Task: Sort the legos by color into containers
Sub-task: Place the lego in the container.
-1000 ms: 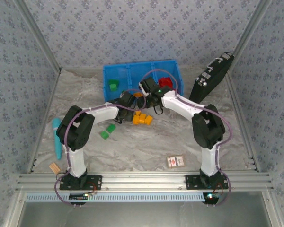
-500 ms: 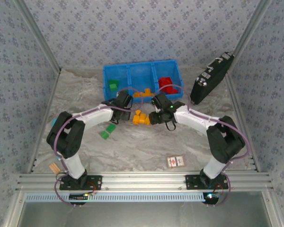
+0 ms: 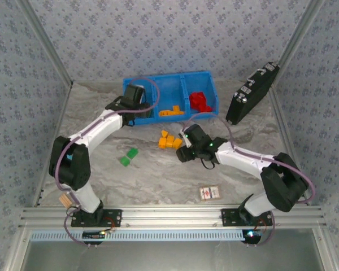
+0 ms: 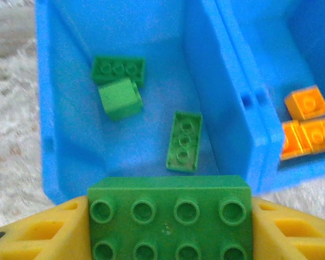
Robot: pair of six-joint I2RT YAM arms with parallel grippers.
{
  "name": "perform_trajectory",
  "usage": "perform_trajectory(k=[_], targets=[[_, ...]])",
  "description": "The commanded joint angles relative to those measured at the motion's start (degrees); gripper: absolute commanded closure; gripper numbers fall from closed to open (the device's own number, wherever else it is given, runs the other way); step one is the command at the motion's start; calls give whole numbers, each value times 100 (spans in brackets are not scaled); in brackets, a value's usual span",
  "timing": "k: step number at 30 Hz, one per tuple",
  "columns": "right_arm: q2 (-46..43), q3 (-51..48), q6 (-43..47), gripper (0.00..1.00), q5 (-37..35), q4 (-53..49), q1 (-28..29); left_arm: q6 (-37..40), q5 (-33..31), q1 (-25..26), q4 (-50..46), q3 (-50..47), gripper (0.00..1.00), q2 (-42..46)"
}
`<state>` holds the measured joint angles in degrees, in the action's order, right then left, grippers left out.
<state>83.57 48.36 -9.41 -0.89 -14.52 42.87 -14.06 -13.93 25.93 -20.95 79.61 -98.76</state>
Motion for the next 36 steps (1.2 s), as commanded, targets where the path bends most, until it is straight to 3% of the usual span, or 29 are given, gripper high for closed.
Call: perform_trajectory(k=[1,7,16,26,36], targets=[[-146,-209,647,35,31,411,178,311,178,-100,41,382,48,-455],[-152,-322,1092,35,-227,502,356,344,329,-314,-44,991,49,-1224],[-216,-468,1890,33,145,720,380,431,306,-360,-364,1815,46,-1937],[60,-367,2836,30,886,1232,55,426,312,-377,-508,1987,31,-2192],[623,364,3170,29,1476,666,-441,423,403,-405,-642,2124,25,-2314]])
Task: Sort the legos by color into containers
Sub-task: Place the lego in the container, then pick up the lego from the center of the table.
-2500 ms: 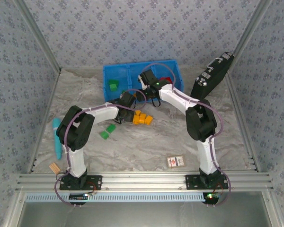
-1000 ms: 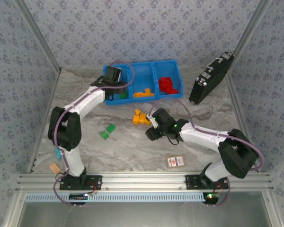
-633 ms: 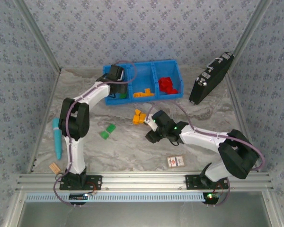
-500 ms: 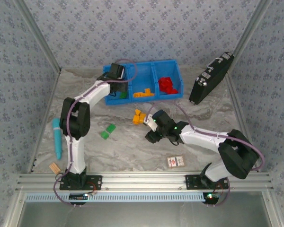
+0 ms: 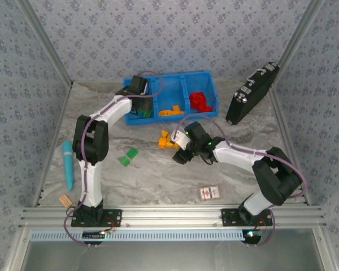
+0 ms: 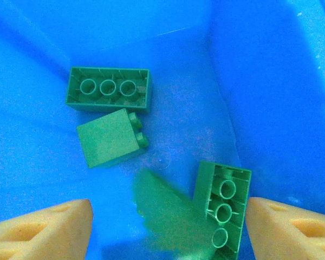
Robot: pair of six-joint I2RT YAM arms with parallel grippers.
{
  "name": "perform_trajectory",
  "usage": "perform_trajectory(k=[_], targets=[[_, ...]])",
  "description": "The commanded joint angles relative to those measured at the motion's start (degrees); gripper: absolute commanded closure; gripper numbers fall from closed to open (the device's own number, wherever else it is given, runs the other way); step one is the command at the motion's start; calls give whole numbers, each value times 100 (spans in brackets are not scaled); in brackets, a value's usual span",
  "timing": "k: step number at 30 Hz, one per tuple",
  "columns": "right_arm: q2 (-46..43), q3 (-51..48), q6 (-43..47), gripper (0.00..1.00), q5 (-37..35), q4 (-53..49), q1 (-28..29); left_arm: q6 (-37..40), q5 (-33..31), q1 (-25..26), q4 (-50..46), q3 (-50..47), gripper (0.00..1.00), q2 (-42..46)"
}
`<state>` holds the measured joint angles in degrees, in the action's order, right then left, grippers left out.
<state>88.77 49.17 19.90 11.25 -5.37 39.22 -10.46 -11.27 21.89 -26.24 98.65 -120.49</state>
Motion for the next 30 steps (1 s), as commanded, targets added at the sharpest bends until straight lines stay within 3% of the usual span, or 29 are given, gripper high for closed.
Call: perform_trajectory(k=[1,8,12,24,30], targets=[[128,325,274,29,272,-286,-101,59,147,0,-110,209,25,-149],[158,382,529,29,298,-383,-240,47,190,0,-137,190,25,5],[190,341,790,28,662,-274,-419,20,258,0,-226,154,24,402],[1180,1288,1069,28,779,-783,-604,-390,808,7,-573,-800,24,2517],[1715,2103,1078,27,159,-1711,-444,-457,670,24,-1136,-1546,23,3828]])
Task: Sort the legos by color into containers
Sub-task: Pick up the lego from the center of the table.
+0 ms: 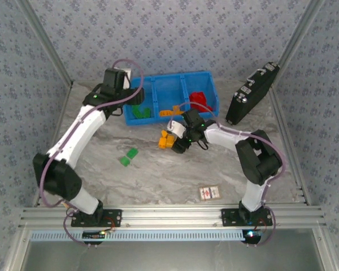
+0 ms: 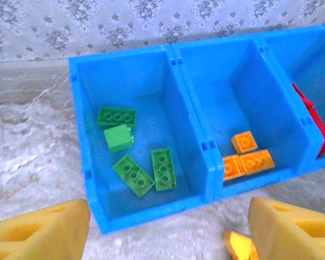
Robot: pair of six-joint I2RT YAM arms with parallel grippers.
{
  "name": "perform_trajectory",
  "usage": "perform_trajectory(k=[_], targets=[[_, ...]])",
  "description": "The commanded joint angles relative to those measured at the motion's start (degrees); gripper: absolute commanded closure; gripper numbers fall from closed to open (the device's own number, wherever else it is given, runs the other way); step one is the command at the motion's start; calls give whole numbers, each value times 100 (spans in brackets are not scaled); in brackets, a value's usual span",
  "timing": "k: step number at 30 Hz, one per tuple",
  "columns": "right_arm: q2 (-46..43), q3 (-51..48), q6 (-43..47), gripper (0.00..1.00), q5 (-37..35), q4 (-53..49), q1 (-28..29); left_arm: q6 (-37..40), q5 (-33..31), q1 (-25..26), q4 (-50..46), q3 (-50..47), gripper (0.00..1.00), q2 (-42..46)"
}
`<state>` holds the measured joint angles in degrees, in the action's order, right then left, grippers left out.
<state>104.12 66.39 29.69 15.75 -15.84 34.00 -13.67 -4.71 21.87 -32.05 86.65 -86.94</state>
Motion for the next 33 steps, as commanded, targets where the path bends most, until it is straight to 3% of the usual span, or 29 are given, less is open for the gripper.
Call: perform_trajectory(k=[1,7,14,22,33], targets=[[234,458,67,27,-359,-764,94,-206,-22,32,-614,-607,23,769],[448,715,-75,29,-552,-1024,142,-487,-434,13,-1196,-1916,23,2276],[849,1140,-209,33,-664,-1436,141,-557,-522,-16,-1918,-2368,22,2952],[1004,1338,-330,38,-872,-1510,177,-850,-359,-22,-2233,-2519,21,2623],[1246,1495,-324,54,-775,-1554,173,-1576,-63,-47,-1710,-3494,20,2378]])
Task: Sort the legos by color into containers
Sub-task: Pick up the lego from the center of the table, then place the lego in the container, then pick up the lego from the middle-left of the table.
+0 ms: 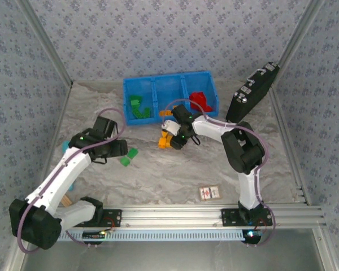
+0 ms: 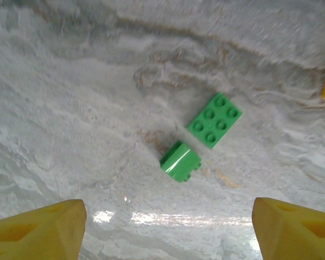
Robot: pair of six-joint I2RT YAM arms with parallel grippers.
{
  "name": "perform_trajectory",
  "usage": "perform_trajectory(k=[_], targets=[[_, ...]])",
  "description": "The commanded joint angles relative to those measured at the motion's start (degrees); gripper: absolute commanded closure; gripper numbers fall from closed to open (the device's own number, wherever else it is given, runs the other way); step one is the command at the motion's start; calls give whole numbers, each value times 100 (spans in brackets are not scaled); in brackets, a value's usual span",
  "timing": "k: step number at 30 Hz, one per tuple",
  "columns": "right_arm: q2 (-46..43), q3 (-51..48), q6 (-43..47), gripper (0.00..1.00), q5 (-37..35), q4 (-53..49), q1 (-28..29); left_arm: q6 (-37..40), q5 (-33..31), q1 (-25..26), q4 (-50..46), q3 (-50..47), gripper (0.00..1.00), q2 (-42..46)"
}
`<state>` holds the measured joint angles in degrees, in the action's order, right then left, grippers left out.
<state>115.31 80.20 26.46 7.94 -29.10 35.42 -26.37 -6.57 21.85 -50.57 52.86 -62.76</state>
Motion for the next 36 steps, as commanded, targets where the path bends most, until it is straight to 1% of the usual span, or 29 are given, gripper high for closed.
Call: perform_trajectory(k=[1,4,6,7,11,15,16,20,26,32,36], targets=[[132,124,-6,56,22,-236,27,-369,181,-44,207,-203,20,-54],[124,143,23,62,42,-284,16,-568,418,-48,488,-469,19,-100],[115,153,35,63,20,-323,4,-694,481,-47,640,-648,19,-120],[102,151,46,65,18,-341,3,-739,464,-47,702,-739,19,-137],[-2,114,63,66,-12,-428,-9,-907,367,-49,955,-988,20,-138],[-223,81,75,72,-103,-507,-18,-1025,333,-49,1130,-1127,20,-207],[-319,76,80,72,-115,-654,-18,-1036,350,-49,1319,-1145,20,-231],[-682,115,75,72,-141,-784,-15,-1037,366,-49,1479,-1206,20,-366],[-1017,477,34,72,-181,-878,-9,-1038,385,-49,1714,-1388,20,-542],[-896,1025,-31,72,-439,-558,-69,-1162,278,-49,1868,-1471,21,-661],[-541,1555,-167,73,-813,-227,-116,-1210,102,-88,2018,-1524,28,-616]])
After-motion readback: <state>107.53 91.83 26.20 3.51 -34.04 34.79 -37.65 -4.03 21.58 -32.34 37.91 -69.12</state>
